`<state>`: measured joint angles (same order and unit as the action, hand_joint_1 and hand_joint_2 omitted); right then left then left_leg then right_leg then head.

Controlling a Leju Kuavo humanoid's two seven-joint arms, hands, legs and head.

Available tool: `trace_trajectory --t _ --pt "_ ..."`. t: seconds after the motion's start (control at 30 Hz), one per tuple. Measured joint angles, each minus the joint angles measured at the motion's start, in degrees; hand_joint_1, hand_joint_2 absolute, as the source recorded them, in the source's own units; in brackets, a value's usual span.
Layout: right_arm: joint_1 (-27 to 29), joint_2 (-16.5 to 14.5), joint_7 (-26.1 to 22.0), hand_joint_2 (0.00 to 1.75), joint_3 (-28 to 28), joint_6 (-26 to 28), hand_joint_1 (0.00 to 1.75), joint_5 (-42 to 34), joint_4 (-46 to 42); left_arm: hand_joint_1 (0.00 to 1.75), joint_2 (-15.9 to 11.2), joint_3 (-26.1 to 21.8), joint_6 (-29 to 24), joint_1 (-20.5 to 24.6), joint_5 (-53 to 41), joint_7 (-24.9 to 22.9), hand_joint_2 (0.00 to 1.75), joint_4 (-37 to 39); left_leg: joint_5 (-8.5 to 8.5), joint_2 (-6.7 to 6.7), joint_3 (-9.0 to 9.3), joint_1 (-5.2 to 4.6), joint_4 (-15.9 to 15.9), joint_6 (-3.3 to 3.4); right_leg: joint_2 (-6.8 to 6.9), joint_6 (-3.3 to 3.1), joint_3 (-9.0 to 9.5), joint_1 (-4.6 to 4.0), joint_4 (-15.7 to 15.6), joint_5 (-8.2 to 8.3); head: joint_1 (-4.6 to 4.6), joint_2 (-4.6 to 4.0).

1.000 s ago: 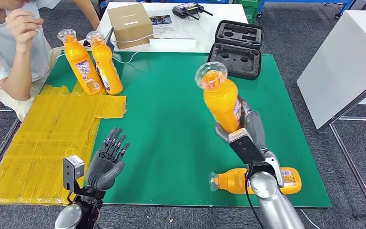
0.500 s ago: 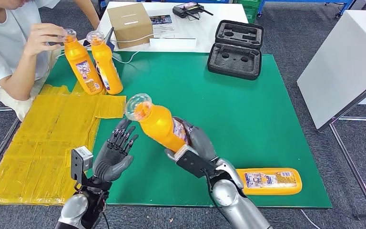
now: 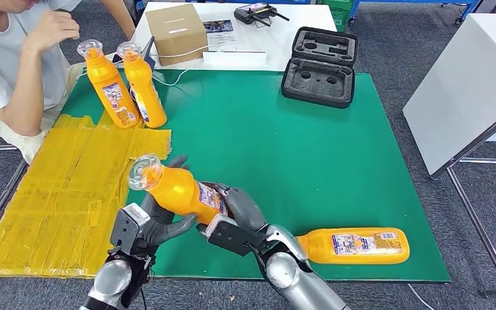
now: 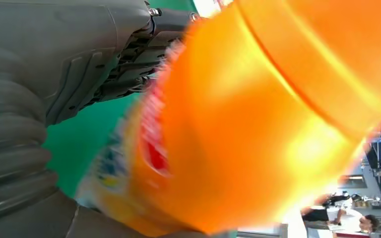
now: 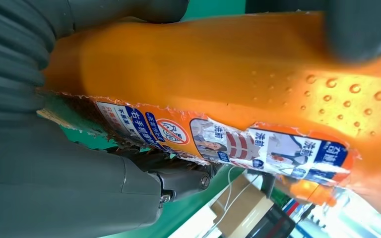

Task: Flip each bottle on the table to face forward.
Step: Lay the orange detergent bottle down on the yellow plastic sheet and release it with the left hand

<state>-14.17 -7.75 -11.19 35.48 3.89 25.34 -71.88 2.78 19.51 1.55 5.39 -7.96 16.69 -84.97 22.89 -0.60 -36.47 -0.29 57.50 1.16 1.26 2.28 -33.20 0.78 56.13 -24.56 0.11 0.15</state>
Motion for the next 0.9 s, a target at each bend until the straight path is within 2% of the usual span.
trace_trajectory --t 0.13,0.17,0.27,0.3,0.9 --pt "-0.10 -0.35 -0.09 1.75 0.65 -0.02 1.75 -0.15 0.22 0.00 0.27 1.19 -0.92 0.25 -1.44 0.28 1.75 -0.03 0.00 0.01 0.00 0.00 0.00 0.00 0.00 0.00 0.00 0.00 0.00 0.00 0.00 0.00" --pt "-0.13 -0.38 -0.12 1.75 0.79 -0.02 1.75 -0.19 0.23 0.16 0.33 1.40 -1.11 0.29 -1.79 0.42 1.75 -0.03 0.00 0.01 0.01 0.00 0.00 0.00 0.00 0.00 0.00 0.00 0.00 0.00 0.00 0.00" --pt "-0.20 -0.42 -0.17 1.75 1.04 -0.02 1.75 -0.30 0.23 1.44 0.49 1.96 -1.94 0.39 -3.02 1.08 1.75 -0.03 0.00 0.01 0.01 0.00 0.00 0.00 0.00 0.00 0.00 0.00 0.00 0.00 0.00 0.00" --pt "-0.20 -0.42 -0.19 1.75 1.10 -0.02 1.75 -0.33 0.23 1.71 0.57 2.18 -2.35 0.41 -3.53 1.40 1.75 -0.05 0.00 0.01 0.01 0.00 0.00 0.00 0.00 0.00 0.00 0.00 0.00 0.00 0.00 0.00" --pt "0.28 -0.34 -0.96 1.75 1.24 0.83 1.75 -0.39 0.25 1.75 1.17 3.55 -2.43 0.66 -2.34 2.60 1.75 -0.95 0.00 0.01 0.01 0.00 0.00 0.00 0.00 0.00 -0.02 0.00 0.00 0.00 0.00 0.00"
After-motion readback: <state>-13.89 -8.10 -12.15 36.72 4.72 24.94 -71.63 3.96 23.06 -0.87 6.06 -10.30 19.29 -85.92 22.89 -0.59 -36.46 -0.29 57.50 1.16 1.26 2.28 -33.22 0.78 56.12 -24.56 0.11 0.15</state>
